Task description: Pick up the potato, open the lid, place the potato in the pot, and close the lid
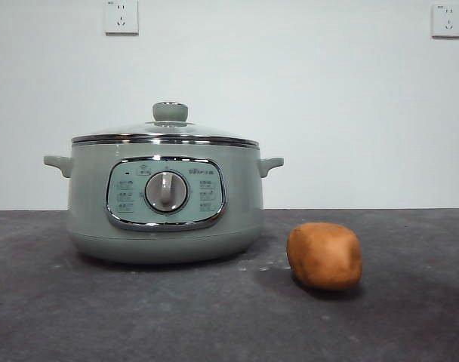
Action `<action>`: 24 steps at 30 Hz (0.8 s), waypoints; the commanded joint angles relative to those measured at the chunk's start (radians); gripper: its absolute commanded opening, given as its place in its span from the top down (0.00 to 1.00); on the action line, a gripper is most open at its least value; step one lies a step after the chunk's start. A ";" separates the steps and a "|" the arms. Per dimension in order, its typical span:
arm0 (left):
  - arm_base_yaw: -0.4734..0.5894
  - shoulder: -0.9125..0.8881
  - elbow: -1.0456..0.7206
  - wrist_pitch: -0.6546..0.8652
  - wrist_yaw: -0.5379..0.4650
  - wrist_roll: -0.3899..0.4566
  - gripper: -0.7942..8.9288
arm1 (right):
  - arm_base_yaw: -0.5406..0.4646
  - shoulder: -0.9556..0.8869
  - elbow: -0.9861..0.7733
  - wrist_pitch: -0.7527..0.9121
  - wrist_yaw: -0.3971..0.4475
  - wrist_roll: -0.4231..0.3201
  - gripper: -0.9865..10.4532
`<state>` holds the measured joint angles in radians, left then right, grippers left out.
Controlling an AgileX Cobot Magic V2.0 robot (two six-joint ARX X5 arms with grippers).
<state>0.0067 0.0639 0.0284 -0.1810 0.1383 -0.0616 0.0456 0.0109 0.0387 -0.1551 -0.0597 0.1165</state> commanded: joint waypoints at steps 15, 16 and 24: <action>0.003 0.138 0.464 -0.275 0.106 -0.080 0.92 | 0.000 0.306 0.511 -0.187 -0.137 0.085 0.92; 0.003 0.155 0.499 -0.296 0.119 -0.074 0.92 | 0.000 0.337 0.558 -0.227 -0.153 0.063 0.92; 0.003 0.308 0.767 -0.507 0.241 -0.007 0.92 | 0.000 0.517 0.874 -0.607 -0.264 -0.104 0.92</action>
<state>0.0067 0.3687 0.7799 -0.6811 0.3737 -0.1036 0.0456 0.5228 0.8940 -0.7311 -0.3161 0.0681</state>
